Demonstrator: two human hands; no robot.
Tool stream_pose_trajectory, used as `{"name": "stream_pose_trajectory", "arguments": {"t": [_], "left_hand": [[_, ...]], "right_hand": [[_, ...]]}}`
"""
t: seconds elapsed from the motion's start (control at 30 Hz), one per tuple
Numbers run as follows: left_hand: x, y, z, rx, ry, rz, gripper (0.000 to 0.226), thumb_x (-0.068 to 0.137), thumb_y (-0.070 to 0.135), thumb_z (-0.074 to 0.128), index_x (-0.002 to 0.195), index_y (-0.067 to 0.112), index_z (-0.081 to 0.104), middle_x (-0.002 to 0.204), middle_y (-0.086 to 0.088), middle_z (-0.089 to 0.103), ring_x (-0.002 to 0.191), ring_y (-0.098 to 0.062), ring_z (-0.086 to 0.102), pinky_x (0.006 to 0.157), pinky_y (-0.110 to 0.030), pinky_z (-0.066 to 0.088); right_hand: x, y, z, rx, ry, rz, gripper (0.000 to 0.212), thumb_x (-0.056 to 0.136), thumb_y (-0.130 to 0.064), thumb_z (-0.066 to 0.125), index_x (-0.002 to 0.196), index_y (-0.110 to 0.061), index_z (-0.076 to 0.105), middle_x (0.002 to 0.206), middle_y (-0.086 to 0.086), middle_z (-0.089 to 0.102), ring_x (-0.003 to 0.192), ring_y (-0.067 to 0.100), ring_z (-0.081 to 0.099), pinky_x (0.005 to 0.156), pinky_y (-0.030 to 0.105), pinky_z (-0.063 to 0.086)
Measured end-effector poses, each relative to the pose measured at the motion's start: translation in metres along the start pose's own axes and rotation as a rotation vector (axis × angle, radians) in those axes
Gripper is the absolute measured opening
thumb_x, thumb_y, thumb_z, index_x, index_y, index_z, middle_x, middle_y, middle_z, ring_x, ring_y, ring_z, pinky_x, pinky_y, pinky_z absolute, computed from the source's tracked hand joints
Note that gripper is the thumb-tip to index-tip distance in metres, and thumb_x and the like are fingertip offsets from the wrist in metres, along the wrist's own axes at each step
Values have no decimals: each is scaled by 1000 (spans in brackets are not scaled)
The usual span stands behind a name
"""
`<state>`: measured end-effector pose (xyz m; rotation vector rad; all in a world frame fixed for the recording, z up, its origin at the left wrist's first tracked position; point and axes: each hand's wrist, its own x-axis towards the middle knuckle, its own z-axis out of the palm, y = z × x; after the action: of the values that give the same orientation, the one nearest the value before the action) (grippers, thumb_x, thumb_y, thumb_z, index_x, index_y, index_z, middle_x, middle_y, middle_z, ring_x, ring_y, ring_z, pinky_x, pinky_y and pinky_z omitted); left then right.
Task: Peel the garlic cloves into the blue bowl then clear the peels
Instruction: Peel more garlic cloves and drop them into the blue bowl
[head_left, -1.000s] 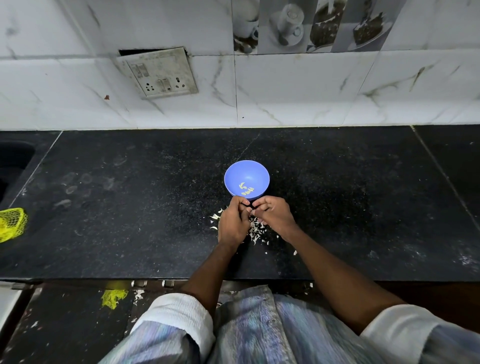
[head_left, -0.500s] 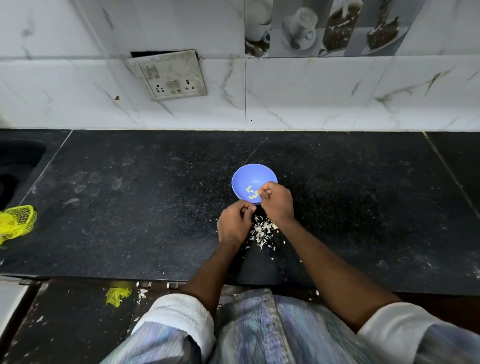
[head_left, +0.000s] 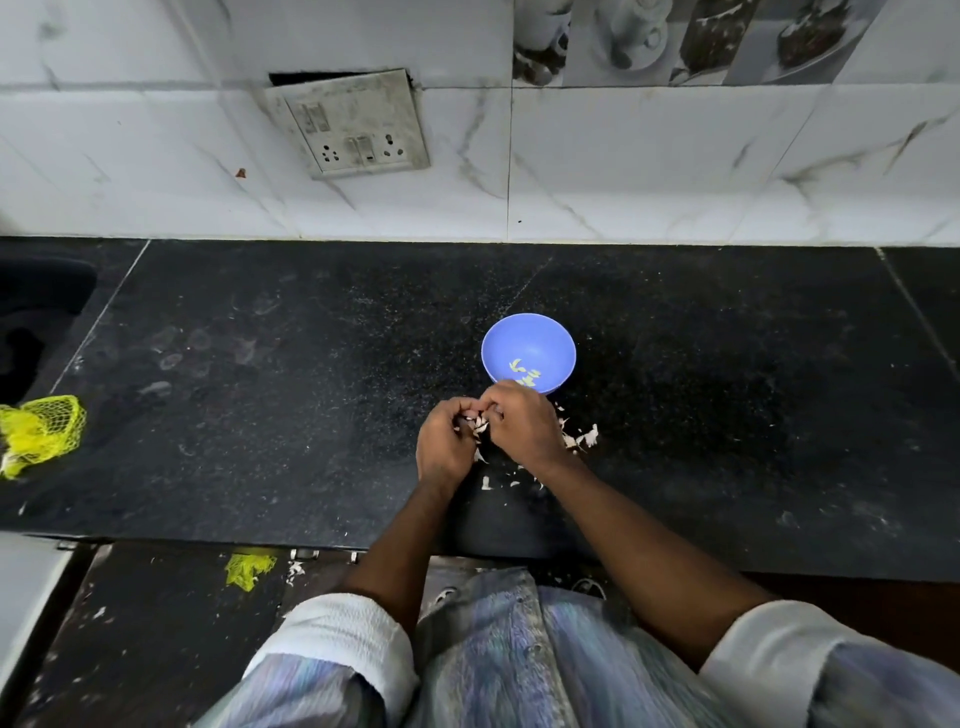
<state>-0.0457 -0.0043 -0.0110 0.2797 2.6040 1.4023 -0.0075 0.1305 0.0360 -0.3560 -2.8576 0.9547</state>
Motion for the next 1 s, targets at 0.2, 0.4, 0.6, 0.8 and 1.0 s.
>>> {"name": "stream_pose_trajectory", "arguments": {"t": [0.2,0.4,0.6,0.8,1.0], "left_hand": [[2,-21,-19,10,71,-25,45,89,-9,51,104,25,76,97,17,70,93,-6,68,93,-34,57],[0,-27,-25,115,-45,31,44,83,-7,58,103,27,76,100,14,69,93,-5,66,92,-30,55],[9,-29,-21,135,-61,60,40,84,-4,59,103,26,77,99,12,69,94,-11,65,91,-38,56],[7,-16,-13,147,-82,102,29,85,3,69,102,27,75,97,13,67,90,-10,62,86,-34,55],[-1,6,-2,-8,-129,70,31,81,11,82,103,32,75,89,16,73,83,-3,68,82,-27,58]], "right_hand": [[-7,1,18,-154,-155,118,30,88,-1,63,108,-23,70,119,1,61,107,30,65,84,41,52],[-9,-2,32,-238,-122,255,33,85,4,62,114,-11,63,124,10,56,116,33,58,89,44,52],[-9,3,41,-159,-23,222,40,76,10,60,109,-13,64,111,6,62,115,28,52,92,39,47],[-8,9,38,245,72,291,26,84,7,61,89,-15,74,88,-5,69,87,11,64,83,31,53],[-13,12,21,809,119,570,11,88,4,69,92,-3,76,79,9,76,65,8,67,62,19,53]]}}
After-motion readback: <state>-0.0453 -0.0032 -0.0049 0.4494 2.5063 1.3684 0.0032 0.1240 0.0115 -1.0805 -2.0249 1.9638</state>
